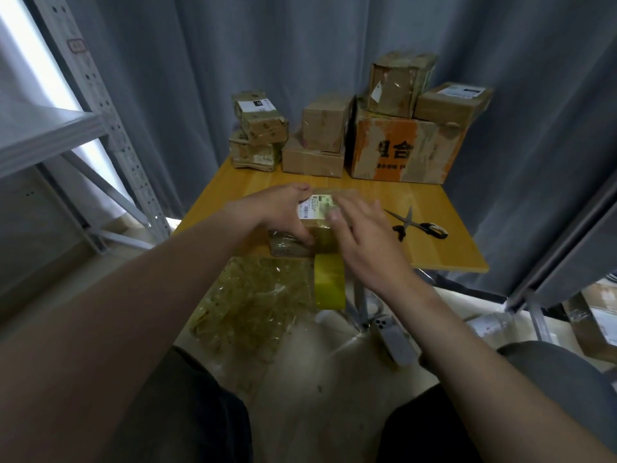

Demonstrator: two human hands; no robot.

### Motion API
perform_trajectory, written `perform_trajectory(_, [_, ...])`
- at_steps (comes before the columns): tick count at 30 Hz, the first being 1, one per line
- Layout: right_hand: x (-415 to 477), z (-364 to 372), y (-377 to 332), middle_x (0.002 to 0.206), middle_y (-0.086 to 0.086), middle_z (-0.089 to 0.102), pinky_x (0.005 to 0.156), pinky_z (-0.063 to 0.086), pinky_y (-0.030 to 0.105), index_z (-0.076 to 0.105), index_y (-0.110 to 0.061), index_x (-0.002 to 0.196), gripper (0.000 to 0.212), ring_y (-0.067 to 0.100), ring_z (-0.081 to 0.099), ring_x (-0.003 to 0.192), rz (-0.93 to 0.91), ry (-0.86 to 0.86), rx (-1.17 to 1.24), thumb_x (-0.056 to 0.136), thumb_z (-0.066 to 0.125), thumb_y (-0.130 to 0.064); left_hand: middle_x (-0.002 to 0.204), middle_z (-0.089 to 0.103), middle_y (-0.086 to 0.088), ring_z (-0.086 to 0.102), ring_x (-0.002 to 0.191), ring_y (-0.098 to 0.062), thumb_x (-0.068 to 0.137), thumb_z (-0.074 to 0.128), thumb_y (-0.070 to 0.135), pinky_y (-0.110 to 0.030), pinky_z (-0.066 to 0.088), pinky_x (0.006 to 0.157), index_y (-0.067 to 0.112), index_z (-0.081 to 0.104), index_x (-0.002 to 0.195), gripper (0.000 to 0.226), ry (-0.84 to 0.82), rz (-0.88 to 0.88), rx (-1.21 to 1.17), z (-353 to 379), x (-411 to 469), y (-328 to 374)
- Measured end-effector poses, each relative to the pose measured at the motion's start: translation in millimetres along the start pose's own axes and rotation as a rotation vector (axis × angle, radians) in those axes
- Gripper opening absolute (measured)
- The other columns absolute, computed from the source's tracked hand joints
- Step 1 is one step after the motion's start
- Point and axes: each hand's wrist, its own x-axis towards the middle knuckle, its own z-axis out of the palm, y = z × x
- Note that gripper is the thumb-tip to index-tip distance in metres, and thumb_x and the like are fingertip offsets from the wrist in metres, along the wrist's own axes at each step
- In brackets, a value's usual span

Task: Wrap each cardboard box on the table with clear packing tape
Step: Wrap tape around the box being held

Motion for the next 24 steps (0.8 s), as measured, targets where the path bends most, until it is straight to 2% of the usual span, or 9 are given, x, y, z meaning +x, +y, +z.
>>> perform_trajectory(2, [18.8,-0.5,-5.4,0.171,0.003,0.024,0.127,-0.001,0.038,0.033,-0.017,0.161,0.064,0.015,0.011,0.159,0.005,-0.313,-0.168,0.111,0.015,-0.052,0.17,0.014,0.008,0.026,0.152,-0.019,0.068,0.089,0.051,-0.032,0.029,0.12,0.018,0.023,0.163,0.121,0.014,0.026,0.002,2.2,0.3,-2.3])
perform_trajectory(5, [47.7,12.8,0.9,0.174,0.004,0.006,0.129,-0.004,0.043,0.014,-0.016,0.166,0.076,0.016,-0.002,0.16,0.081,-0.465,-0.311,0.106,0.003,-0.061,0.171,0.011,0.007,0.025,0.153,-0.018,0.073,0.087,0.047,-0.03,0.032,0.118,0.02,0.023,0.162,0.113,0.021,0.07,0.023,3.8,-0.5,-4.5])
perform_trajectory(7, [72.7,20.3,7.4,0.174,0.003,0.003,0.129,-0.004,0.047,0.012,-0.019,0.166,0.077,0.016,-0.003,0.16,0.126,-0.496,-0.33,0.104,0.0,-0.063,0.17,0.015,0.006,0.026,0.152,-0.018,0.067,0.089,0.052,-0.036,0.034,0.119,0.025,0.029,0.16,0.115,0.029,0.075,-0.009,5.2,-1.1,-5.0])
perform_trajectory(9, [95.9,26.2,12.9,0.174,0.003,0.006,0.128,-0.004,0.049,0.014,-0.02,0.166,0.074,0.019,-0.001,0.16,0.16,-0.506,-0.363,0.106,0.0,-0.061,0.165,0.027,0.009,0.036,0.146,-0.018,0.059,0.091,0.059,-0.04,0.039,0.116,0.028,0.033,0.159,0.119,0.046,0.05,-0.067,7.1,-1.9,-5.8])
perform_trajectory(11, [116.8,32.2,18.1,0.171,0.008,0.021,0.128,0.0,0.051,0.028,-0.017,0.162,0.073,0.024,0.013,0.159,0.194,-0.497,-0.384,0.107,0.003,-0.059,0.159,0.034,0.014,0.044,0.136,-0.017,0.059,0.089,0.063,-0.042,0.045,0.109,0.029,0.041,0.154,0.111,0.053,0.051,-0.07,8.6,-3.1,-6.7])
perform_trajectory(14, [138.3,38.8,21.2,0.156,0.014,0.048,0.123,0.02,0.051,0.052,-0.014,0.147,0.074,0.032,0.041,0.145,0.241,-0.474,-0.423,0.108,0.007,-0.058,0.167,0.018,0.012,0.034,0.146,-0.017,0.067,0.088,0.058,-0.042,0.041,0.113,0.026,0.038,0.157,0.108,0.054,0.07,-0.057,9.2,-4.3,-7.0])
perform_trajectory(17, [147.4,41.1,21.6,0.148,0.016,0.057,0.107,0.038,0.046,0.062,-0.016,0.138,0.075,0.034,0.053,0.133,0.238,-0.477,-0.449,0.108,0.008,-0.058,0.17,0.01,0.01,0.026,0.151,-0.017,0.067,0.088,0.057,-0.041,0.036,0.118,0.023,0.034,0.159,0.112,0.061,0.056,-0.06,7.7,-4.4,-4.4])
perform_trajectory(20, [142.7,42.0,26.2,0.151,0.015,0.053,0.118,0.027,0.052,0.056,-0.015,0.143,0.072,0.033,0.047,0.139,0.218,-0.467,-0.45,0.108,0.008,-0.056,0.168,0.02,0.01,0.034,0.146,-0.017,0.064,0.089,0.058,-0.04,0.039,0.115,0.021,0.04,0.156,0.111,0.07,0.046,-0.064,8.8,-3.9,-5.1])
perform_trajectory(24, [112.8,36.9,19.7,0.17,0.009,0.024,0.127,0.005,0.054,0.028,-0.016,0.162,0.067,0.028,0.019,0.157,0.247,-0.443,-0.423,0.109,0.012,-0.053,0.168,0.021,0.012,0.029,0.15,-0.014,0.06,0.09,0.06,-0.036,0.034,0.12,0.024,0.041,0.156,0.113,0.076,0.044,-0.102,12.4,-2.4,-9.7])
